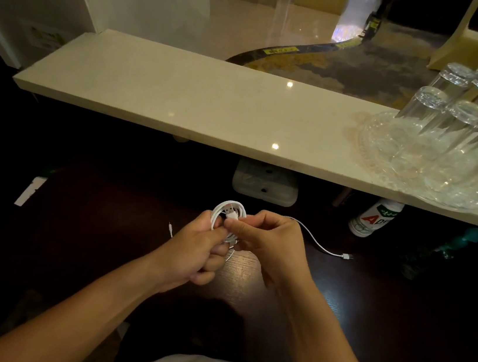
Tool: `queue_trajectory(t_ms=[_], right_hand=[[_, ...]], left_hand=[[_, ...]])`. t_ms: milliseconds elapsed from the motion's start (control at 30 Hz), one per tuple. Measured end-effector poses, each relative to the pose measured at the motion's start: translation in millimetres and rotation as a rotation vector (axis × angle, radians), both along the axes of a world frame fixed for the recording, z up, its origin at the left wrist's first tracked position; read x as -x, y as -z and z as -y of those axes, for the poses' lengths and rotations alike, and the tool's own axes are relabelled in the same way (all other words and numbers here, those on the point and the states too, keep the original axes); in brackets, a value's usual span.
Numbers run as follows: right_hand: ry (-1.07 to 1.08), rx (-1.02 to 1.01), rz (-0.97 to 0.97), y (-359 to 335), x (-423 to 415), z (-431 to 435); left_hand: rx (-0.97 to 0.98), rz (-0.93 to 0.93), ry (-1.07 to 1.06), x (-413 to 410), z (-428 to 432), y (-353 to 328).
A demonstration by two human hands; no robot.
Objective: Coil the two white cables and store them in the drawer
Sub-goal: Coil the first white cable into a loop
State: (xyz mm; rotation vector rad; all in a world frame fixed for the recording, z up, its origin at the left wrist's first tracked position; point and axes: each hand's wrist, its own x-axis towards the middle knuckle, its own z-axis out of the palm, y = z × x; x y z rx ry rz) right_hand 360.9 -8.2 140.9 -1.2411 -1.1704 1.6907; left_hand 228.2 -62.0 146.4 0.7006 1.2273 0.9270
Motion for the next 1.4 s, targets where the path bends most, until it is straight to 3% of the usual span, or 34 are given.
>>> queue_trajectory(t_ms=[200,567,933,1067,1400], right_hand=[[-0.073,-0.079,0.002,-6,8,2],[0.049,-0.153,-0.089,-12,5,-1],[-0.014,-0.256,0.121,-19,5,-6],[-0.044,-0.222,0.112,-22,4,-12],[-0.23,-0.327,0.6,-38,5,-26]], left_hand=[[-0.017,-0.017,0.01,3,-7,-3],[0.038,0.2,-0.036,5,-17,-17],[0.069,0.234,-0.012,-2,-19,-22],[0.051,0.232,-0.027,-1,-21,-23],[-0.015,0.03,-0.026,-7,-22,-9]])
